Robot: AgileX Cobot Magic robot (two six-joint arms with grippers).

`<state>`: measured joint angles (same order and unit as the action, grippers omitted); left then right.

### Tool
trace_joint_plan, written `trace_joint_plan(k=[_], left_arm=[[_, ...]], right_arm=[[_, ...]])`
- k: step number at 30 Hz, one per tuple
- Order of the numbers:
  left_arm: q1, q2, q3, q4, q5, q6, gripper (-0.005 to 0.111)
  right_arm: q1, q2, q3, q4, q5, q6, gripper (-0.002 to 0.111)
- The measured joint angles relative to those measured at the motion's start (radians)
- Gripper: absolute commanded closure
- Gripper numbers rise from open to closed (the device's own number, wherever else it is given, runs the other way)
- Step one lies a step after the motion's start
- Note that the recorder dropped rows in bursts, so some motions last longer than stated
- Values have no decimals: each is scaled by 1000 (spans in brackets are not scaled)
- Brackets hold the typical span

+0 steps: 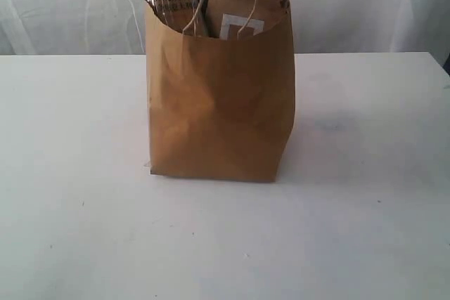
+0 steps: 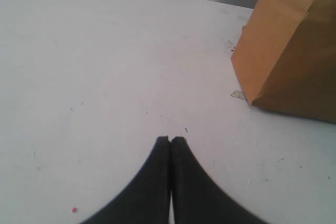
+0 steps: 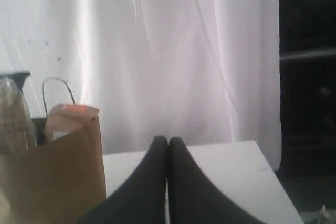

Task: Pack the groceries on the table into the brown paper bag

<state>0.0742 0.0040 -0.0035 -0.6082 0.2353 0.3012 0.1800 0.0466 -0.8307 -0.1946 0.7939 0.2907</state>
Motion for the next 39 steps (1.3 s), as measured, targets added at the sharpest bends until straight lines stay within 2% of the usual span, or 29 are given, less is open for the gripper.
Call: trace_joint_plan(k=[3, 9, 16, 20, 22, 28, 39], left_arm=[[0, 0, 0, 0, 0, 0, 107], [0, 0, 0, 0, 0, 0, 107], [0, 0, 0, 0, 0, 0, 107], [0, 0, 0, 0, 0, 0, 107], [0, 0, 0, 0, 0, 0, 107], [0, 0, 0, 0, 0, 0, 107], [0, 0, 0, 0, 0, 0, 107]], right_arm=[[-18, -47, 83, -77, -143, 0, 108], [-118, -46, 321, -237, -475, 26, 108], [-280, -43, 677, -73, -516, 65, 108], [-326, -43, 808, -50, -596, 37, 108], [-331, -43, 823, -38, -598, 25, 108], [-336, -43, 824, -28, -447, 19, 108], [-337, -43, 826, -25, -429, 17, 108]])
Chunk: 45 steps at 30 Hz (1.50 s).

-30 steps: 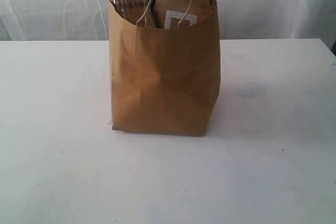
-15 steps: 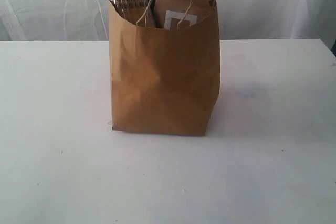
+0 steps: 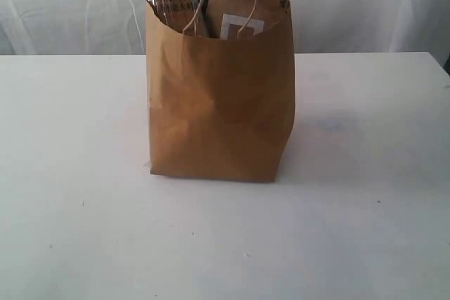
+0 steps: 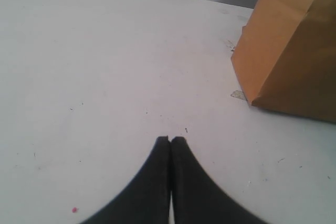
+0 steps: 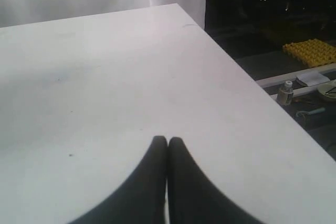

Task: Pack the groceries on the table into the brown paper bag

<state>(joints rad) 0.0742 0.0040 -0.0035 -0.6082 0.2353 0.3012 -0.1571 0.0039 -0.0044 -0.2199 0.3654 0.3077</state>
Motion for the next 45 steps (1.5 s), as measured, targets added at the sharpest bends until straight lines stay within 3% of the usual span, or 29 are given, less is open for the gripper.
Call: trace_joint_plan(k=[4, 8, 10, 17, 45], left_arm=[[0, 0, 0, 85, 0, -4, 107], [0, 0, 0, 518, 4, -81, 107], [-7, 0, 0, 608, 12, -116, 107], [-21, 0, 0, 635, 16, -238, 107], [-21, 0, 0, 637, 14, -244, 107]], right_arm=[[0, 0, 0, 0, 2, 0, 108], [0, 0, 0, 0, 2, 0, 108], [0, 0, 0, 0, 2, 0, 108], [0, 0, 0, 2, 2, 0, 108], [46, 0, 0, 2, 2, 0, 108]])
